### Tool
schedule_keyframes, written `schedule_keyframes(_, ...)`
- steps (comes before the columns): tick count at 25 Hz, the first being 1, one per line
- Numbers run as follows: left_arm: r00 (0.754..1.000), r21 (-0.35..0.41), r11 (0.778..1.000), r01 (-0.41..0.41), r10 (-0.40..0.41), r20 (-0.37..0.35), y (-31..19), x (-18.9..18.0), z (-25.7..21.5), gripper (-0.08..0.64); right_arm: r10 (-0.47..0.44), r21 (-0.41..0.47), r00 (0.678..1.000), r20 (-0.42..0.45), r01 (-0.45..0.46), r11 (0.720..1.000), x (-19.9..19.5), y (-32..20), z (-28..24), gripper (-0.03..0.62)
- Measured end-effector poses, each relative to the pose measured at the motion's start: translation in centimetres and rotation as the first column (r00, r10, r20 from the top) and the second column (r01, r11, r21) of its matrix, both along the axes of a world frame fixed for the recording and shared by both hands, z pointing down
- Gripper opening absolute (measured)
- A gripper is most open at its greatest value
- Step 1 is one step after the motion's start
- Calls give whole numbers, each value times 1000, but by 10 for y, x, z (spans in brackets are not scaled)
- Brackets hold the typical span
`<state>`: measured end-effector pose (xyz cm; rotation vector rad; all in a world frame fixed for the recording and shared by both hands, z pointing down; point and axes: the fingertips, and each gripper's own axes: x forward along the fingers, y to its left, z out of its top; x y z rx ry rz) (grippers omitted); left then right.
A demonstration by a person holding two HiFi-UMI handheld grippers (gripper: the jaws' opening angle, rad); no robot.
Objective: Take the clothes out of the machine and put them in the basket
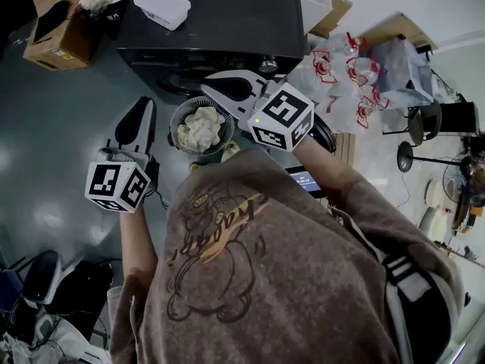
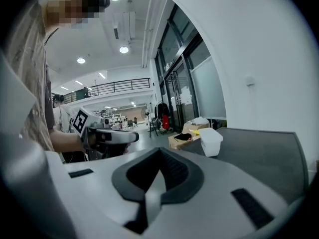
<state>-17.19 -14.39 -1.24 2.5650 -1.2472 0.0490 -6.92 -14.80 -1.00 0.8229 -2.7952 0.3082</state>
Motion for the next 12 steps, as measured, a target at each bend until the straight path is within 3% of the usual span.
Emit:
schedule_keyframes(3,1000,-3,1000,11,-11,13,-8,16,9,6,13,11,1000,16,-13,1000,18,-9,0,-4)
schedule_keyframes(12,999,-9,999,44,-44,5,-18,38,23,6,104,-4,991,79,-104,995,68,-29,10,-5)
